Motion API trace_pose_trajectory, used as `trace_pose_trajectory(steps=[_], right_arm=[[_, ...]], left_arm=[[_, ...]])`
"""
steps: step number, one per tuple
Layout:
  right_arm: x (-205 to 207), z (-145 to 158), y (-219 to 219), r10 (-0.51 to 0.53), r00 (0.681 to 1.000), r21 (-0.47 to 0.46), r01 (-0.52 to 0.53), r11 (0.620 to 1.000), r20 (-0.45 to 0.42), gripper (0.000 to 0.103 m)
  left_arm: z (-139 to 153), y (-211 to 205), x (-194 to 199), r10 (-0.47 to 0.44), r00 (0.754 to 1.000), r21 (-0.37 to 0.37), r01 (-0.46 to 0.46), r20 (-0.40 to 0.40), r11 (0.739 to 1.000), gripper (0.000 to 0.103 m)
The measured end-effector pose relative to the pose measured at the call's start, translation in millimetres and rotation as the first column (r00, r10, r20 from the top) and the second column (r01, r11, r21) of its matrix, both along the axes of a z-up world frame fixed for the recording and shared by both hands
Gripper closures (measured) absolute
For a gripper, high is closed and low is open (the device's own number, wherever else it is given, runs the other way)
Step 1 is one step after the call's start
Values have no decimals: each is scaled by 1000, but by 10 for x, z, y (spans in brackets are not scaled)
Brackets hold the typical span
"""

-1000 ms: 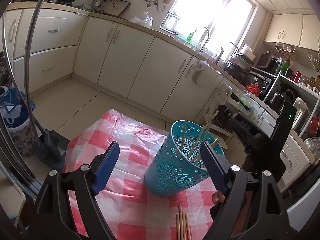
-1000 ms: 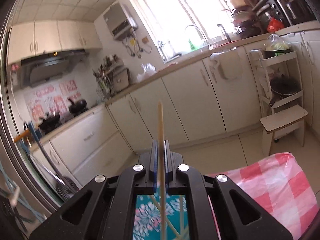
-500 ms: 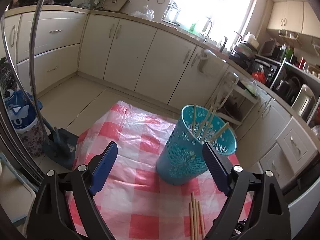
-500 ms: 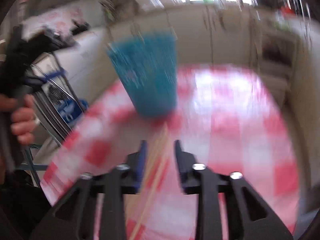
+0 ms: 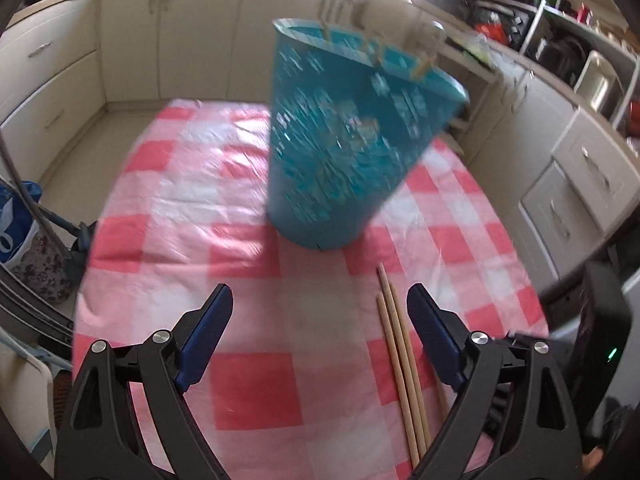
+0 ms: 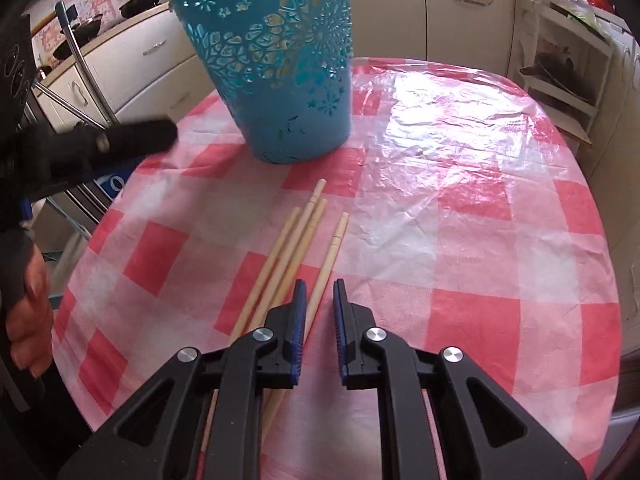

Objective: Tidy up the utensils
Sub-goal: 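Move the left tool to the chopstick pile and close on one chopstick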

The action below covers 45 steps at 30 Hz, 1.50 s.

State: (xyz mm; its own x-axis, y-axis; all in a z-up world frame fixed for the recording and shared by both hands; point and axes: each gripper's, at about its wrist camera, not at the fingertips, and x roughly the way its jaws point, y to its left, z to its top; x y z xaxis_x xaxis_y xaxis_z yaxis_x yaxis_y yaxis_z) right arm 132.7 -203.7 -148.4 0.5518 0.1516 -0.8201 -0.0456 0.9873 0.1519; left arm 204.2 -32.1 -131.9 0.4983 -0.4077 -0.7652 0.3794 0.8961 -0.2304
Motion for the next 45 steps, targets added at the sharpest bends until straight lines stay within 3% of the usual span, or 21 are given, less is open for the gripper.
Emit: trace_pose_trajectory(steps=[5,11,14,23,27,30,32,33,34,36,45], right_arm=[[-17,20,-245,-57,998,22,58,998,-5,90],[-55,35,-319,-47,999,50,48,998,-3,90],[-51,46,-366,-52,999,54,52,997,-3,89],[-48,60,-379,-59,998,57,59,997,0,89],[-23,30,-324,-48,999,35,48,998,-6,83],[-11,12,-267,-32,999,3,32,999,-4,82],[-4,15,-227,-15,1000,-21,15,1000,-4,82],[-5,12,-216,-8,1000,-17,7,1000,-6,86],[-7,12,-205,-1,1000,-17,1,1000,-7,88],[-9,16,-200,7,1000,-11,-7,1000,-7,93],[39,0,-244,-20,1000,-7,20,1000,-17,92]], left_arm=[[-259,-257,-46,-53,998,70,56,-42,996,18],[-410,-433,-3,-73,995,140,83,-74,987,18],[-441,-507,-11,-90,995,195,97,-46,976,18],[-433,-451,29,-85,996,254,88,-23,963,18],[-431,-480,3,-111,994,271,111,-15,956,20],[-408,-519,-27,-156,988,253,150,3,956,36],[-385,-564,-61,-193,981,236,184,17,954,61],[-376,-580,-69,-205,979,229,195,18,954,66],[-363,-590,-78,-216,976,216,208,15,954,78],[-343,-587,-69,-220,975,178,218,-11,959,87],[-355,-581,-56,-192,981,178,192,-21,965,83]])
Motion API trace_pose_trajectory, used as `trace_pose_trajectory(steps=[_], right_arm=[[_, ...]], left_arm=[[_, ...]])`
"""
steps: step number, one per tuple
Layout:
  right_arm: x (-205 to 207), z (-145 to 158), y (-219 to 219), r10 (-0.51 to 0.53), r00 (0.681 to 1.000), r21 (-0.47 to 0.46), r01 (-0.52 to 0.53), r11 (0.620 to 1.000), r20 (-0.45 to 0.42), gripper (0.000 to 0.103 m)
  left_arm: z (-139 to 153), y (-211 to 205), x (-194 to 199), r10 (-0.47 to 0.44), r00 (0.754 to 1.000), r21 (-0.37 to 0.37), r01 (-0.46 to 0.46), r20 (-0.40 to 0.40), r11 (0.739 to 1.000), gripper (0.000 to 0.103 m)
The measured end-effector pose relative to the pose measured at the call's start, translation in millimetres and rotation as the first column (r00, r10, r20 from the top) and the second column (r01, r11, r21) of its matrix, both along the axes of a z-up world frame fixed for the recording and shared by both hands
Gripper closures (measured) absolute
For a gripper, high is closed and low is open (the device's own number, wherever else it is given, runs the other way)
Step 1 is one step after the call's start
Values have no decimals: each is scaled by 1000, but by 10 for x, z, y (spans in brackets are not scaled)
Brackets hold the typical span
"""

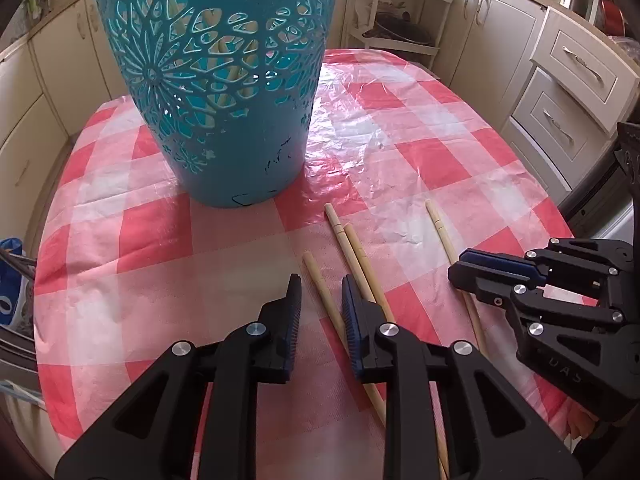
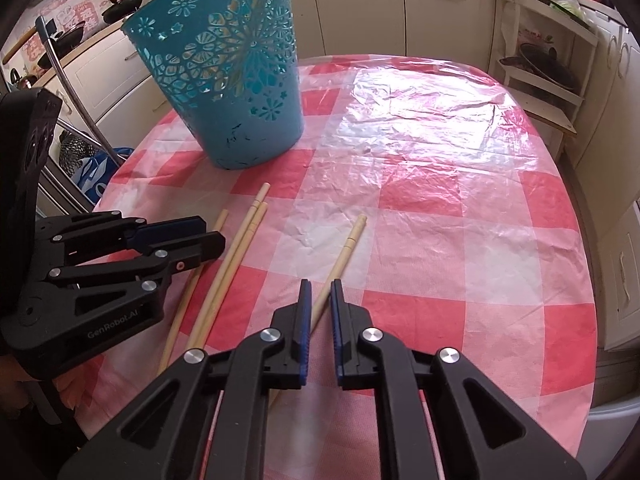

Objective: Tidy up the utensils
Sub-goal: 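Move the left tool to the chopstick pile and close on one chopstick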

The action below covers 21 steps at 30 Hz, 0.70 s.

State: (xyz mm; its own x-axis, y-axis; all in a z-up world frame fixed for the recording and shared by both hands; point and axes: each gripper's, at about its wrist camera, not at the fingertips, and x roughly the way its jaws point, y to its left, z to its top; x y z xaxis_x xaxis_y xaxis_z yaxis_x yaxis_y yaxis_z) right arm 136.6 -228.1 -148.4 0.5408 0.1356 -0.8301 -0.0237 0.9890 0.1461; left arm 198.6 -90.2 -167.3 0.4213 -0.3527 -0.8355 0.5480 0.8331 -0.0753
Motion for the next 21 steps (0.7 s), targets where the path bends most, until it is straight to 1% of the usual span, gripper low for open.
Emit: trace_pose_trajectory(steps=[4,7,8,10,11,13,16,18,21], right_arm=[[-8,3,31,12,1000,-5,-12,1000,2,92],[-15,3,78,41,999,-8,-41,999,4,93],[-21,8,106,53,999,-11,-53,999,6,93],[-31,30,144,72,997,-13,-71,997,15,94],[-34,45,144,73,997,-10,-72,997,23,94],[-24,67,122,60,998,-6,-60,998,30,94],[-3,40,62,33,999,9,-34,999,14,94],[5,21,48,32,999,20,-32,999,3,90],[8,8,75,40,999,4,-40,999,1,86]], left_arm=[[-11,-19,13,-2,1000,-1,2,3,1000,82],[-12,-34,-6,-13,1000,10,13,16,1000,82],[-8,-36,-11,-24,1000,10,24,16,1000,86],[4,-2,5,-39,999,-15,39,-15,999,95],[19,15,8,-39,999,-25,38,-17,999,96],[37,34,7,-35,999,-20,34,-5,999,96],[18,50,25,-26,1000,-11,26,-14,1000,96],[1,41,23,-22,1000,-1,22,-16,1000,96],[0,24,11,-25,1000,12,25,-8,1000,95]])
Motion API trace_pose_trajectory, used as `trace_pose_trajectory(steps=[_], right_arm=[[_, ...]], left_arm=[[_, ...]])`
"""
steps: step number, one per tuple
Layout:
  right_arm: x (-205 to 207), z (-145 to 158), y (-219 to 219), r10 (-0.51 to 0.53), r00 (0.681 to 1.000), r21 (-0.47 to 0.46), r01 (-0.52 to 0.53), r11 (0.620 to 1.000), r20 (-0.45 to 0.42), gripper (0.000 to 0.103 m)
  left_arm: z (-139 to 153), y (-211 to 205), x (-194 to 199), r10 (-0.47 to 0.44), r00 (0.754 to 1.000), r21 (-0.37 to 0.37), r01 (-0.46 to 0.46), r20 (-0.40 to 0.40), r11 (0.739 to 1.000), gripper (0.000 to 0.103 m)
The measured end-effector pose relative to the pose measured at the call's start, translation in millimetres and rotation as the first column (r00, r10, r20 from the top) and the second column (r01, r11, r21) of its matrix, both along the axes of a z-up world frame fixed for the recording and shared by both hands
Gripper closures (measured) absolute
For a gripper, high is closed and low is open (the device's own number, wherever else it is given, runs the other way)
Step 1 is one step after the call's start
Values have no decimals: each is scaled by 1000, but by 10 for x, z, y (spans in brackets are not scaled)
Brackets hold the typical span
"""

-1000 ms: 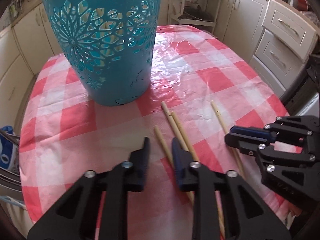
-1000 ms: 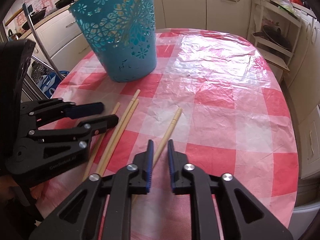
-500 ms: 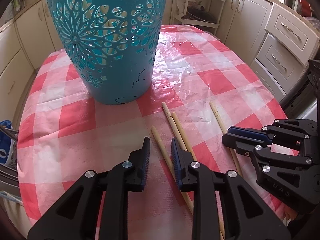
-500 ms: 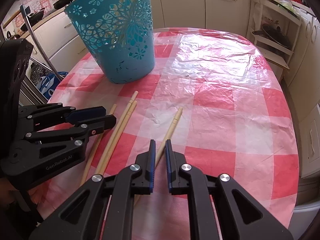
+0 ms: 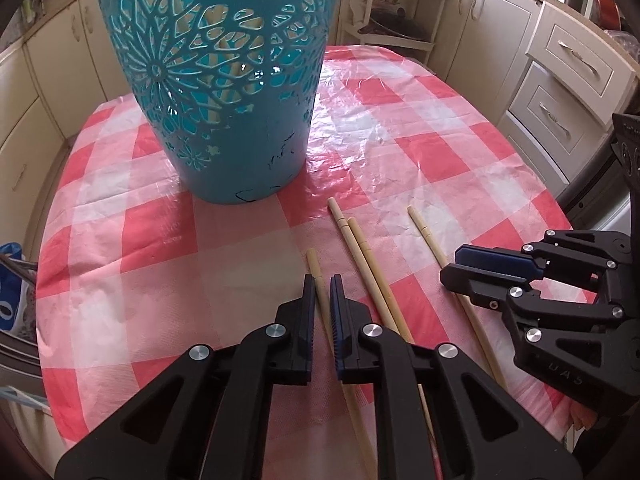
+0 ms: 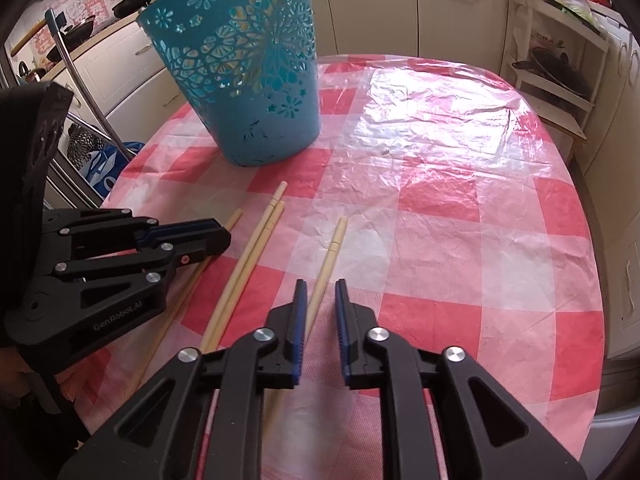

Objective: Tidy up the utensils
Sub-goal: 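Move the left tool to the chopstick pile and close on one chopstick, then lift the left tool's chopstick over the teal basket and open to drop it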

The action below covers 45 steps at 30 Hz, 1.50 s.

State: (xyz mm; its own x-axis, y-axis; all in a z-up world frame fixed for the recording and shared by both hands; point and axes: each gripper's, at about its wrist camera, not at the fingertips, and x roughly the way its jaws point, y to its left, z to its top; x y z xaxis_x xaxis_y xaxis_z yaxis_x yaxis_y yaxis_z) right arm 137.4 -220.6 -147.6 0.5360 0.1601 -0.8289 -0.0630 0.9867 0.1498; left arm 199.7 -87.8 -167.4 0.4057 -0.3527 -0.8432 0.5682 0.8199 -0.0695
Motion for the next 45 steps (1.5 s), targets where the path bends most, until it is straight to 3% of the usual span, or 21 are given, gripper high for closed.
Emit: trace_pose_trajectory(steps=[16,22,30,31,32,35,37,39,41,45], right_arm=[[-5,2,56,30,1000,-9,-30,1000,-2,92],[4,-11,79,34,999,-24,-34,999,-1,92],[6,-13,57,29,1000,-10,-29,1000,-4,92],[7,-12,66,31,1000,-16,-31,999,-4,92],[9,-10,74,33,999,-22,-33,999,-5,92],[11,-8,87,37,999,-19,-37,999,-7,93],[12,-7,85,37,999,-17,-37,999,-9,94],[11,-7,72,34,999,-8,-34,999,-10,94],[5,-6,59,31,999,0,-31,1000,-11,94],[0,-4,31,27,1000,11,-27,1000,-11,94]], left_arm=[[-18,-12,-12,-11,1000,11,11,22,1000,94],[-32,-85,-79,-41,998,8,41,39,999,77],[-40,-121,-127,-38,997,22,36,74,999,76],[-39,-123,-139,-40,996,23,38,76,999,80],[-36,-128,-139,-55,996,9,54,65,998,95],[-7,-97,-96,-80,997,-40,80,-8,996,98],[91,36,-28,-67,996,-127,59,-65,990,99],[350,253,50,-43,997,-224,27,-65,974,99],[674,513,123,-4,1000,-329,-3,-20,944,99],[1280,978,200,122,985,-526,-40,122,850,99]])
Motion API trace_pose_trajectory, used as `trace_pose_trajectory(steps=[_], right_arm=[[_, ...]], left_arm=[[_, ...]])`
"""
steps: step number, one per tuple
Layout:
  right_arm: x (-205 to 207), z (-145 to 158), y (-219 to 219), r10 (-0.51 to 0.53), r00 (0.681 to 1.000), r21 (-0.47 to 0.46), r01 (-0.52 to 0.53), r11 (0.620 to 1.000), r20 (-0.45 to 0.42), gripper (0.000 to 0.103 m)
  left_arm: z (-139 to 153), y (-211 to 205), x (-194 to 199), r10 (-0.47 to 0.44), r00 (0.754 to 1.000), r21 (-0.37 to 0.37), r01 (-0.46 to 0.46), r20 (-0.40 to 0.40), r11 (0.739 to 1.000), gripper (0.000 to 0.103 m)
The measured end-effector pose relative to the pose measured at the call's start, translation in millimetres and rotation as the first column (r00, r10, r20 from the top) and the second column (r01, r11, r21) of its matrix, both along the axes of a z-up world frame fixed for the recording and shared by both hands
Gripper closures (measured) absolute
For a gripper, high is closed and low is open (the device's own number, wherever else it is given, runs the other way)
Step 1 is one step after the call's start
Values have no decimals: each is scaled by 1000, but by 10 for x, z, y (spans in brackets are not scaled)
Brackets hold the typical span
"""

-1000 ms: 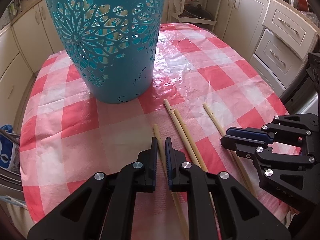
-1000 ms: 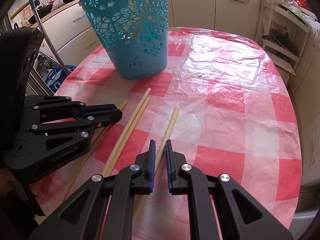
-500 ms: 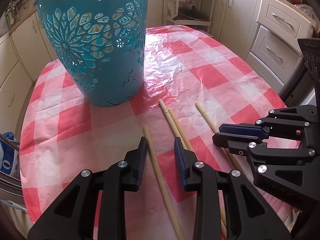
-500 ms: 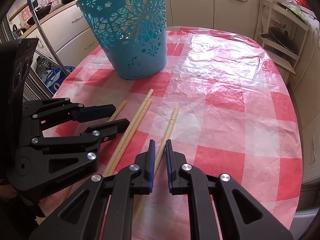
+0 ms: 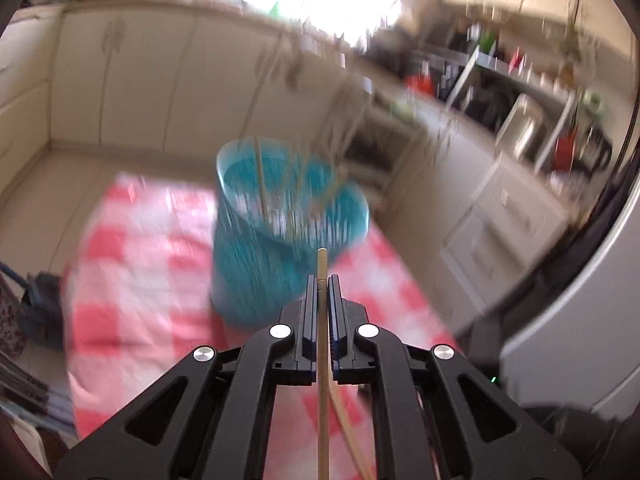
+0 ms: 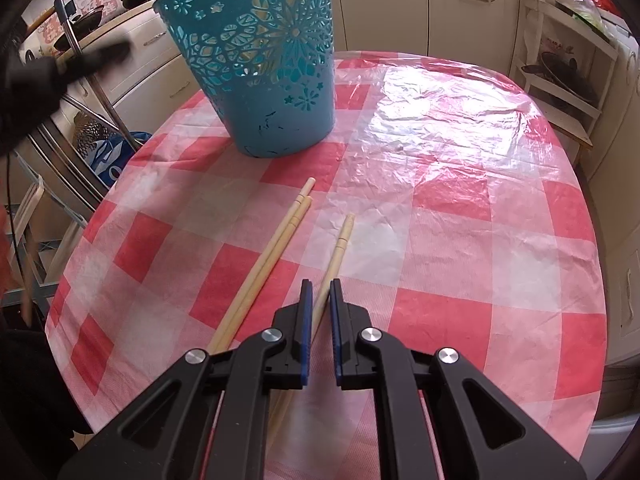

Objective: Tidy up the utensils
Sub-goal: 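Lift the left tool's chopstick over the teal basket and open to drop it, then close the right tool on a chopstick lying beside the pile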

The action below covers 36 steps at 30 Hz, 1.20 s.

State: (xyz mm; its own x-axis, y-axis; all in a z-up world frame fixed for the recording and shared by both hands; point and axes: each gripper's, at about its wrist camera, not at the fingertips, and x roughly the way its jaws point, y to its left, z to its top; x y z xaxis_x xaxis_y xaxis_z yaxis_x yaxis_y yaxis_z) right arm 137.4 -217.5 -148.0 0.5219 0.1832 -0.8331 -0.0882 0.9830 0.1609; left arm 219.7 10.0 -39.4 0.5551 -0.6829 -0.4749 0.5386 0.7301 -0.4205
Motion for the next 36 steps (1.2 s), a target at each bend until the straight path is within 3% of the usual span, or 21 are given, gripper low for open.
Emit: trace_pose_trajectory(steps=[1,3,8,11,15,20,24,31,33,36], right_arm=[[-2,-1,-7,-1,1000,3,1,1000,1,94],[-9,1,-8,-3,1000,4,3,1000,2,94],[-8,-5,11,-5,1000,-1,5,1000,7,94],[-3,-3,14,-4,1000,-1,4,1000,6,94],[11,-1,11,-4,1000,5,4,1000,4,94],[25,-3,23,-2,1000,10,2,1000,1,94],[32,-5,28,-1,1000,14,1,1000,-3,94],[29,2,46,7,1000,16,-7,1000,-6,94],[34,1,46,8,1000,16,-8,1000,-8,94],[31,5,61,10,1000,3,-10,1000,-6,94]], left_arm=[[137,89,5,32,998,-51,-29,51,998,99],[350,117,18,100,984,-68,-91,146,994,99],[684,6,217,187,948,-195,-139,256,971,99],[842,-146,344,262,907,-231,-192,330,954,99],[934,-336,533,397,813,-249,-317,425,915,99],[855,-455,771,463,774,-211,-412,431,886,98],[719,-517,794,465,778,-168,-437,422,884,98],[460,-497,728,422,829,-79,-424,368,902,93],[412,-481,618,408,834,-47,-422,371,906,87],[374,-424,410,395,844,7,-427,362,904,69]])
